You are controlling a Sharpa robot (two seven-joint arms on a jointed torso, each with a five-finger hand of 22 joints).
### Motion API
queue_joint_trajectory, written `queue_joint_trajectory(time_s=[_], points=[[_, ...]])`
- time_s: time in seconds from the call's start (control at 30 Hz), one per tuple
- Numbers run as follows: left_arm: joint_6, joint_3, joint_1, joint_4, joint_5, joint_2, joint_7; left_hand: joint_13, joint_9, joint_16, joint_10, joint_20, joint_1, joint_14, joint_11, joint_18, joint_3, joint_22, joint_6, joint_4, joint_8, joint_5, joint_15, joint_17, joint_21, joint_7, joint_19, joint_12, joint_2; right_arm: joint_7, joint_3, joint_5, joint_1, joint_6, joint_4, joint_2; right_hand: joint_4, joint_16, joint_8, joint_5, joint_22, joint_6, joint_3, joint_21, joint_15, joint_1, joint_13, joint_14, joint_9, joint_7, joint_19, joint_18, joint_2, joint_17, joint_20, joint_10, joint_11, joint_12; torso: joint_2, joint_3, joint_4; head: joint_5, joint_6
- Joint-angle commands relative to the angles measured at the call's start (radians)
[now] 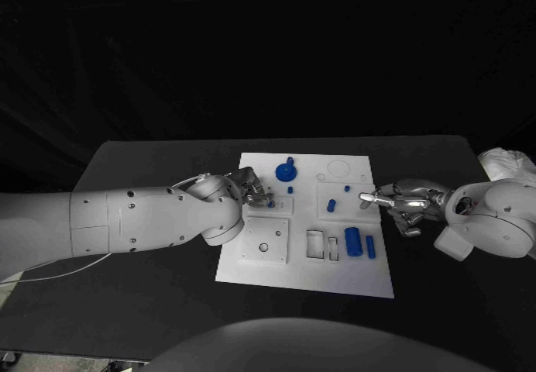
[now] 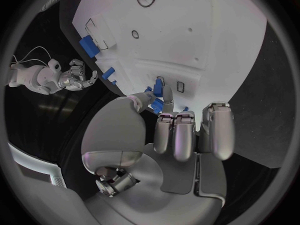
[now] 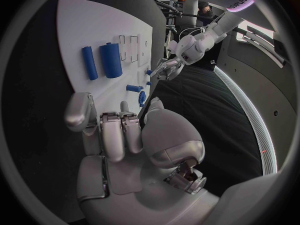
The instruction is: Assemble the parts on the task board
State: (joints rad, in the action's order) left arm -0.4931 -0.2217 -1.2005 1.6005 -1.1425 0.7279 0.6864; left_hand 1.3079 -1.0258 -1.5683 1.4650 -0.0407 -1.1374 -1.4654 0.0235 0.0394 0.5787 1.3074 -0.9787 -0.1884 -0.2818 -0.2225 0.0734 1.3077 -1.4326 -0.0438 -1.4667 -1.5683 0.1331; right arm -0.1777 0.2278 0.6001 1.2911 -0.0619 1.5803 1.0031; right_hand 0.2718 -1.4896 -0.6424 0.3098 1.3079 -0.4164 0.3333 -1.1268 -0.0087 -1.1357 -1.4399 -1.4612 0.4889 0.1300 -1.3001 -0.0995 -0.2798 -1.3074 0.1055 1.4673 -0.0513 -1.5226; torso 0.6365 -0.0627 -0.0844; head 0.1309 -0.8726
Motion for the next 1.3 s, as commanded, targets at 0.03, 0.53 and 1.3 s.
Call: queue_joint_trajectory(time_s=[0.03, 0.53, 1.3], points=[[-0.008, 0.000, 0.001, -0.001, 0.005, -0.004, -0.017, 0.263, -0.001, -0.002, 0.106, 0.003, 0.004, -0.105, 0.001, -0.001, -0.009, 0.190, 0.008, -0.003, -0.004, -0.003, 0.001, 0.263, 0.003, -0.002, -0.021, -0.002, -0.008, 0.013, 0.000, 0.002, -0.001, -0.005, 0.002, 0.000, 0.000, 0.005, 0.003, 0.007, 0.132, 0.004, -0.005, 0.005, 0.002, -0.013, -0.065, -0.033, -0.001, -0.001, 0.009, 0.001, 0.000, -0.179, 0.000, 0.013, 0.005, 0.004, 0.000, 0.0004, -0.0006, 0.001, 0.000], [-0.013, 0.001, 0.003, -0.007, 0.007, -0.008, -0.027, 0.263, -0.001, -0.002, 0.106, 0.002, 0.005, -0.105, -0.001, -0.001, -0.036, 0.189, 0.014, -0.017, -0.003, 0.005, 0.000, 0.263, 0.007, -0.004, -0.020, -0.002, -0.011, 0.013, 0.000, 0.002, -0.002, -0.006, 0.001, 0.001, -0.001, 0.005, 0.004, 0.008, 0.132, 0.005, -0.005, 0.006, 0.002, -0.014, -0.064, -0.033, -0.001, -0.001, 0.010, 0.000, 0.000, -0.179, 0.000, 0.012, 0.005, 0.004, -0.001, -0.0001, 0.0001, 0.001, 0.000], [-0.038, 0.000, 0.010, -0.007, -0.008, -0.005, -0.037, 0.263, -0.004, -0.002, 0.106, -0.001, -0.004, -0.105, -0.006, 0.000, -0.073, 0.188, 0.032, -0.031, -0.002, 0.003, -0.004, 0.263, 0.012, -0.010, -0.017, -0.002, -0.023, 0.014, 0.000, 0.001, -0.003, -0.005, 0.001, 0.002, -0.001, 0.006, 0.004, 0.009, 0.131, 0.006, -0.005, 0.009, 0.002, -0.015, -0.063, -0.032, -0.002, -0.001, 0.012, 0.000, 0.000, -0.178, 0.000, 0.010, 0.005, 0.005, -0.001, 0.0000, -0.0003, 0.008, 0.000]])
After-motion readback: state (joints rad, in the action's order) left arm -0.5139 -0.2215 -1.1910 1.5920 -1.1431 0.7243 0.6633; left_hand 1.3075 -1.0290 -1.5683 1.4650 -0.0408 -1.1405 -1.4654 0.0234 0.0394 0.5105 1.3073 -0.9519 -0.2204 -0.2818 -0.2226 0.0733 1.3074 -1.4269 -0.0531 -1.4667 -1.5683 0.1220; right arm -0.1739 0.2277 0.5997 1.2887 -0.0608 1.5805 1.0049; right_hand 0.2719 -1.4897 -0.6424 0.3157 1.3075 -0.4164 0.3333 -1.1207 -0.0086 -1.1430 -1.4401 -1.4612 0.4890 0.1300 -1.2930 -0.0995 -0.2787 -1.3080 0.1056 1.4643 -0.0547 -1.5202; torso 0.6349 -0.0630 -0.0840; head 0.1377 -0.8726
